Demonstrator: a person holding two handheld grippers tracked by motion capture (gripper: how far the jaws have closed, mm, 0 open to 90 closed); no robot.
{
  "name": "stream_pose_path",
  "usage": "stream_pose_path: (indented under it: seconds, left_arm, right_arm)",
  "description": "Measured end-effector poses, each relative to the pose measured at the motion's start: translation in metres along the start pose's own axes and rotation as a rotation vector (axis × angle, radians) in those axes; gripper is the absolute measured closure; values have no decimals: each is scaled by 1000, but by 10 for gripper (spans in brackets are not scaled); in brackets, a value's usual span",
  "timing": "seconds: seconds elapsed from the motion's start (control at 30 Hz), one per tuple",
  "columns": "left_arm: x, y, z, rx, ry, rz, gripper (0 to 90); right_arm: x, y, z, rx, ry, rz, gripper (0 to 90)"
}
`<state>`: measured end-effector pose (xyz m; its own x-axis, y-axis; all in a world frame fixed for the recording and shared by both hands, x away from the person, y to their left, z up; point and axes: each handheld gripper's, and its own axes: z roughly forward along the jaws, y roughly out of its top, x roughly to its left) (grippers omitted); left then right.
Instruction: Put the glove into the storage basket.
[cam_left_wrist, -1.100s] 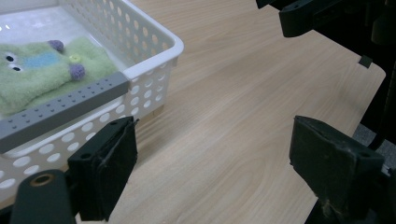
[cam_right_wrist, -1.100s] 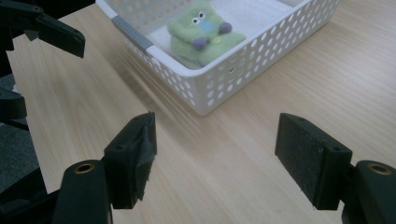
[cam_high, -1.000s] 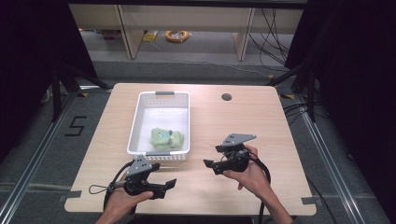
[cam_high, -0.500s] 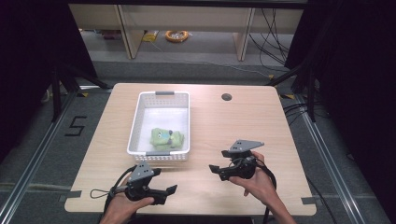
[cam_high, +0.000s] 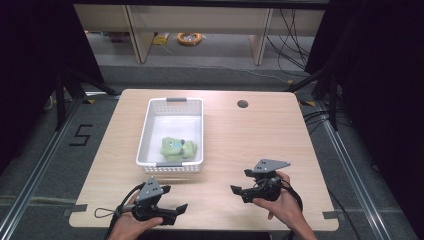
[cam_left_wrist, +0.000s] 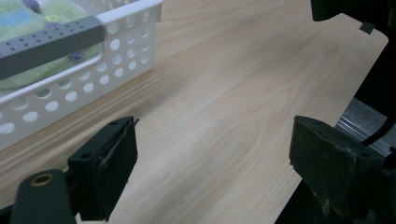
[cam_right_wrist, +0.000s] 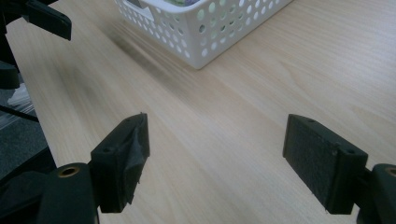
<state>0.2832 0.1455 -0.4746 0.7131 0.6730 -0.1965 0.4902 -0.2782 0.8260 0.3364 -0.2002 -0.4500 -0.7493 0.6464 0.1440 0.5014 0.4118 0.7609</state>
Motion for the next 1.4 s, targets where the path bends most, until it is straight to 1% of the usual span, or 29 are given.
stream_pose_path:
  seconds: [0.17,0.2,0.23,0.27,0.37,0.4,0.47,0.5,0.63,0.67,0.73,0.77,0.8,0.83,0.87,0.9,0.93,0.97,1.0,1.07,1.1,1.13,1.17,1.23,1.27,1.3,1.33,1.37,1.4]
  left_arm:
    - [-1,-4,0,11,2,27,149]
    - [-2,-5,0,15,1,-3,149]
    - [-2,-5,0,19,7,14,149]
    - [-1,-6,1,16,-6,22,149]
    - [-1,-8,0,31,3,25,149]
    - [-1,-9,0,37,7,34,149]
    - [-1,-11,1,32,-5,27,149]
    - [-1,-13,0,35,3,23,149]
    - [0,-16,0,37,1,18,149]
    - [1,-17,0,40,3,20,149]
    - [0,-18,-1,41,9,25,149]
    - [0,-18,-1,42,10,26,149]
    - [0,-19,-1,48,12,28,149]
    - [2,-19,-2,75,11,45,149]
    - [-1,-20,-1,56,9,21,149]
    - [0,-20,-1,72,9,31,149]
    - [-1,-21,-1,75,17,35,149]
    - [-3,-22,0,65,20,22,149]
    - [-2,-22,-1,83,23,47,149]
    - [-4,-23,-1,84,13,36,149]
    - [-3,-24,-1,105,16,59,149]
    - [-5,-25,-1,101,7,44,149]
    - [-7,-27,1,95,2,37,149]
    - [-6,-27,0,113,4,51,149]
    - [-6,-27,0,113,4,51,149]
    - [-4,-26,0,118,6,83,149]
    - [-4,-26,0,116,15,86,149]
    - [-4,-26,0,108,18,68,149]
    - [-4,-26,0,108,18,68,149]
  right_arm:
    - [1,-8,-4,-14,-4,3,230]
    - [3,-10,-4,-4,1,17,228]
    - [3,-10,-4,-4,1,17,228]
    - [3,-12,-4,-6,0,-3,226]
    - [6,-18,-5,7,5,24,218]
    - [5,-22,-5,9,7,-4,205]
    - [4,-24,-5,7,6,-17,201]
    - [6,-29,-6,17,5,-5,200]
    - [8,-36,-6,23,4,-3,193]
    - [7,-38,-7,21,2,-19,192]
    - [8,-42,-7,18,5,-9,191]
    - [10,-44,-8,29,8,2,190]
    - [9,-46,-8,26,9,-11,190]
    - [10,-48,-8,31,7,-11,186]
    - [11,-51,-9,38,-3,-22,179]
    - [13,-53,-8,48,-4,-9,174]
    - [12,-55,-8,59,7,-21,172]
    - [14,-57,-8,67,2,-18,171]
    - [15,-61,-7,86,6,-26,171]
    - [17,-63,-7,89,-2,-29,171]
    - [18,-65,-6,88,-11,-27,170]
    - [20,-66,-7,95,-18,-8,170]
    - [20,-69,-6,96,-18,-18,171]
    - [21,-72,-7,103,-28,1,171]
    - [21,-72,-7,103,-28,1,171]
    - [21,-72,-7,100,-24,-4,171]
    - [21,-73,-7,94,-14,-12,172]
    - [22,-74,-10,83,-23,-4,173]
    - [23,-75,-10,76,-22,0,173]
